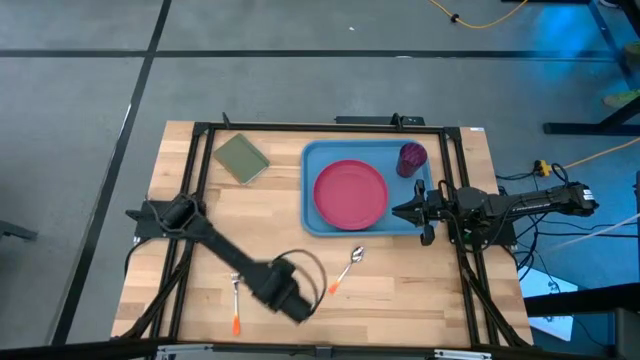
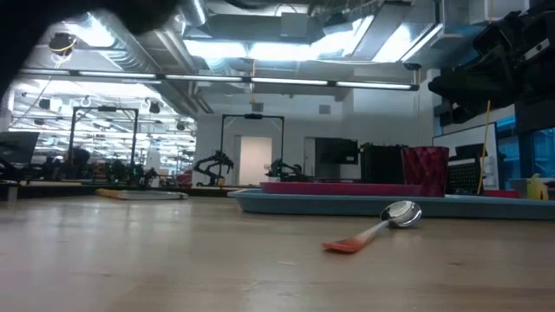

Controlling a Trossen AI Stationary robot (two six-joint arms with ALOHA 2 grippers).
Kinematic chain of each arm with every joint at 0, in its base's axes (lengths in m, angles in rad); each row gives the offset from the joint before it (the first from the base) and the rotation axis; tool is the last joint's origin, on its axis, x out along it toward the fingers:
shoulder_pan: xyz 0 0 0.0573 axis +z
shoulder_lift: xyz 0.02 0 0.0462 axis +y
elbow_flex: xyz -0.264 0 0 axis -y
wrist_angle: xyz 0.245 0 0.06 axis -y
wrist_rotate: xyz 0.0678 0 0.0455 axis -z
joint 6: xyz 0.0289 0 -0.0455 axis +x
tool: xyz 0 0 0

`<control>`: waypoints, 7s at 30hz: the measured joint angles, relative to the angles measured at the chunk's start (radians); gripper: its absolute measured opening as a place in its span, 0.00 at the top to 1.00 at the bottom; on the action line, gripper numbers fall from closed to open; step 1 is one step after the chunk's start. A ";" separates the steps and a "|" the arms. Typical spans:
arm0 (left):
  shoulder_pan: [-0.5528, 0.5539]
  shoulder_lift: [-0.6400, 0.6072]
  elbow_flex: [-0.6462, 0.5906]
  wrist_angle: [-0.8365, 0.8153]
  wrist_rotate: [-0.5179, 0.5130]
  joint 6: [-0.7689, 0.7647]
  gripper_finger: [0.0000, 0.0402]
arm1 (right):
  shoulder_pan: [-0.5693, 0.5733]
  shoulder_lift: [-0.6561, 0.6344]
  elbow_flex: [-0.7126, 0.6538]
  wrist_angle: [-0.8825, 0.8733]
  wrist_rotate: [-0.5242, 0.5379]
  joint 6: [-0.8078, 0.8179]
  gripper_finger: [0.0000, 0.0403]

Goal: Pick and place plate/cup/fork/spoon on tray
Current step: Move the orange fork beside the orange spoon, then adjust the pink plate on the blue tray

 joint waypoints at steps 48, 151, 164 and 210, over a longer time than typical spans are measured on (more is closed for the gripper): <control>0.083 -0.010 -0.354 0.168 0.022 -0.198 1.00 | 0.000 0.000 0.000 -0.001 0.000 0.000 0.87; 0.260 0.029 -0.286 0.752 -0.348 0.336 1.00 | 0.000 0.000 0.000 0.000 0.000 0.000 0.87; 0.317 0.131 -0.281 1.075 -0.300 0.459 1.00 | 0.000 0.000 0.000 0.000 0.000 0.000 0.87; 0.134 -0.579 -0.323 0.546 -0.544 1.100 1.00 | 0.000 0.000 0.000 -0.007 -0.009 0.000 0.87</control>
